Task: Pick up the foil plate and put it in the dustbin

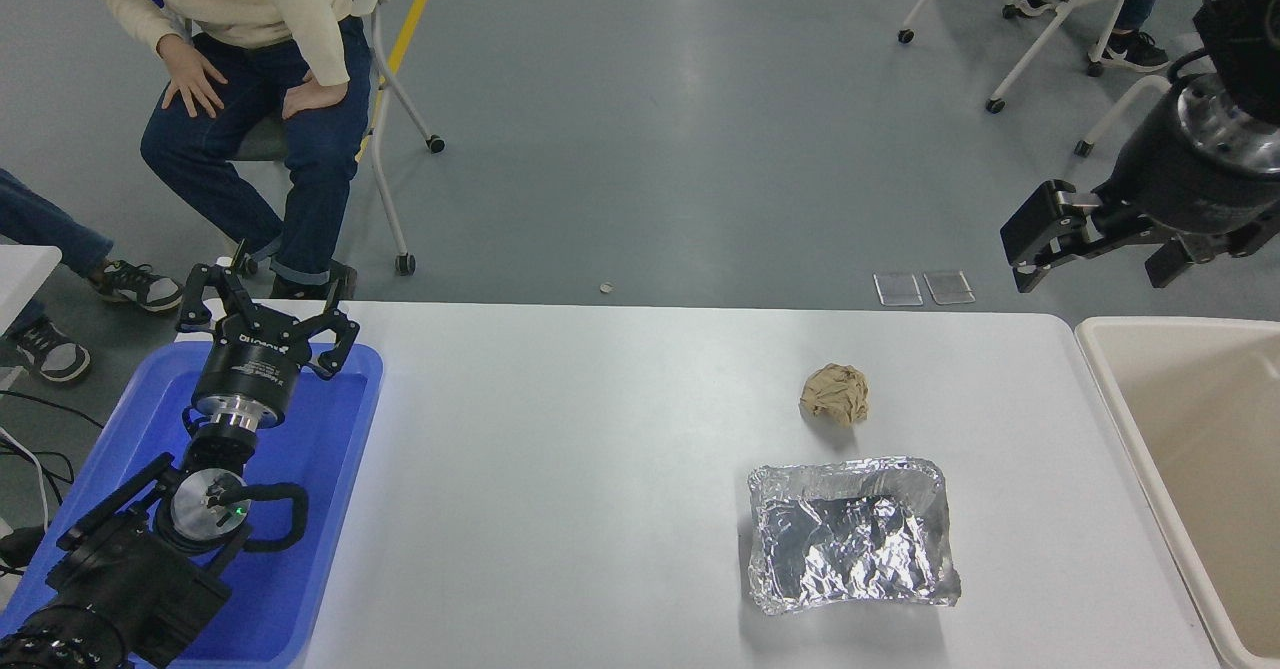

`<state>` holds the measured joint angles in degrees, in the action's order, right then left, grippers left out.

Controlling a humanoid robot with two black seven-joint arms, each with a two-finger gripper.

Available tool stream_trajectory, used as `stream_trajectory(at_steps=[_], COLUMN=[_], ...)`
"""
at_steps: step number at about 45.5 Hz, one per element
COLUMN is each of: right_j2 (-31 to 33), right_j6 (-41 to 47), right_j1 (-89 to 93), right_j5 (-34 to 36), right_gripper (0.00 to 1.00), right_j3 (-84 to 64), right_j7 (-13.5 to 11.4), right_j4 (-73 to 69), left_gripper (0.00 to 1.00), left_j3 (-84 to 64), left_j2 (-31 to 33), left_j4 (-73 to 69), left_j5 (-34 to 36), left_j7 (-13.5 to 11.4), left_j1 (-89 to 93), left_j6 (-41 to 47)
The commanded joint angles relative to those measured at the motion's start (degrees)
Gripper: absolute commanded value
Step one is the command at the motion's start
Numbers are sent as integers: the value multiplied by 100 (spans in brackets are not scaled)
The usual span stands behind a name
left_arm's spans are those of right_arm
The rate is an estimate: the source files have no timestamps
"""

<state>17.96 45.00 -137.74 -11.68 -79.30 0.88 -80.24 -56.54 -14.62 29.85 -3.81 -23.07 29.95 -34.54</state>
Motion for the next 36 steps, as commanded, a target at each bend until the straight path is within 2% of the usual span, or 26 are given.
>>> stream_trajectory(at_steps=[1,36], right_j2=[24,15], right_j6=[0,0], right_j1=[-34,-113], right_j5=[-1,-1], right_gripper=[100,100], right_j3=[29,-24], right_j7=[0,0], right_j4=[0,0], left_gripper=[100,100], left_j3=[20,-15], left_j2=[3,3], left_j4=[4,-5], left_j5=[11,-6], left_j7=[-4,-4], left_j1=[-6,-6], left_j6=[26,0])
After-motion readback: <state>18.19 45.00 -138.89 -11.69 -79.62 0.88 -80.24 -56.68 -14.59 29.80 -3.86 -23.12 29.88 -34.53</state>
